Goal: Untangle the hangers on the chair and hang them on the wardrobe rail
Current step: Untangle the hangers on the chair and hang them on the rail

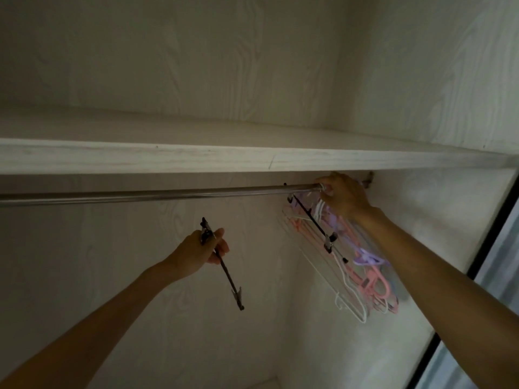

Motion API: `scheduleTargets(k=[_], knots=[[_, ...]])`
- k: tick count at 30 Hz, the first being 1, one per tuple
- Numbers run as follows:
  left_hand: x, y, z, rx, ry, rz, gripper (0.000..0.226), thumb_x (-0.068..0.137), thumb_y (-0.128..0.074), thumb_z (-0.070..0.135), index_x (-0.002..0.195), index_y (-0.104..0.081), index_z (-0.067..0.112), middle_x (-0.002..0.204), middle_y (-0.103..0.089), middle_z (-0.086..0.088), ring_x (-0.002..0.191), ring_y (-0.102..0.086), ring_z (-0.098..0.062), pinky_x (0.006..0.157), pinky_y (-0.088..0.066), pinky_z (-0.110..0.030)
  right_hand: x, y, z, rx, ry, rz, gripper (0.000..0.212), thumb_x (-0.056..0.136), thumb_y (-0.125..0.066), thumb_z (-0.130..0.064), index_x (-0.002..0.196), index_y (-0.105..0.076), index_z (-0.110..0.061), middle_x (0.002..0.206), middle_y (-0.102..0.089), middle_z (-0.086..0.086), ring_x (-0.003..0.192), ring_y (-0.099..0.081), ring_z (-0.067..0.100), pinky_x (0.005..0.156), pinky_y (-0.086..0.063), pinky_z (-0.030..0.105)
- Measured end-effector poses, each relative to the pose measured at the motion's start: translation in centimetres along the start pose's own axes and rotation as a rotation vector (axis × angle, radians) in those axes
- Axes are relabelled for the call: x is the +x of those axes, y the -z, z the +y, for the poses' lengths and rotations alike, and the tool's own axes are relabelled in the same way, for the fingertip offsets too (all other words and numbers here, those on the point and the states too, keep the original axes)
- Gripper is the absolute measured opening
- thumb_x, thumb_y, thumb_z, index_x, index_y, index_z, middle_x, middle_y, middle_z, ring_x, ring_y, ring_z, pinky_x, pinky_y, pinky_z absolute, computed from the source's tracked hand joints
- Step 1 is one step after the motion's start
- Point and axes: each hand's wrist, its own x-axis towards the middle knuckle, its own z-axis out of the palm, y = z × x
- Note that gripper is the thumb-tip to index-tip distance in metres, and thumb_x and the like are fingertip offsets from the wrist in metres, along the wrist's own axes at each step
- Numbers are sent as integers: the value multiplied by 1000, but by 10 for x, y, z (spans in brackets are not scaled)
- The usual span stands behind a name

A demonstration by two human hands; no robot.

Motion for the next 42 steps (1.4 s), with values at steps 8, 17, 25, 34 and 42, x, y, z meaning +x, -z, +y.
scheduleTargets(k=[8, 17, 25, 34, 42], knots=[[-30, 4, 18, -305, 59, 45, 42, 98, -42, 25, 61, -51, 8, 57, -66, 1, 60, -66, -9, 68, -57, -17, -76, -29, -72, 253, 104, -152, 23, 92, -53, -39, 90, -70, -24, 70, -64, -9, 73, -61, 12, 79, -48, 29], [-84, -10, -13, -340, 90, -198, 43, 96, -38, 39, 64, -42, 11, 77, -68, -4, 81, -67, -14, 91, -51, -28, -146, -74, -110, 757, -290, -897, 63, 100, -20, -49, 118, -62, -5, 114, -67, 17, 94, -65, 24, 99, -40, 31], [-111, -39, 1, 511, -236, -315, 13, 93, -54, 10, 102, -62, 6, 90, -52, 7, 85, -45, -5, 81, -35, -20, -154, -73, -108, 925, -469, -664, 37, 87, -62, -40, 106, -69, -10, 94, -62, 3, 79, -57, 11, 60, -47, 13], [-107, -30, 13, 930, -531, -305, 62, 85, -54, 2, 136, -43, 35, 142, -39, 18, 129, -37, 1, 106, -34, -15, -129, -55, -92, 805, -346, -464, 21, 94, -52, -12, 99, -69, -2, 86, -67, 9, 55, -64, 10, 59, -54, 20], [-24, 3, 75, 1063, -781, 479, 58, 71, -72, -1, 126, -57, 8, 121, -63, -12, 108, -61, -31, 91, -47, -39, -67, -5, -85, 591, -146, -397, 21, 92, -50, -5, 96, -70, 1, 98, -71, 18, 68, -68, 9, 69, -54, 17]])
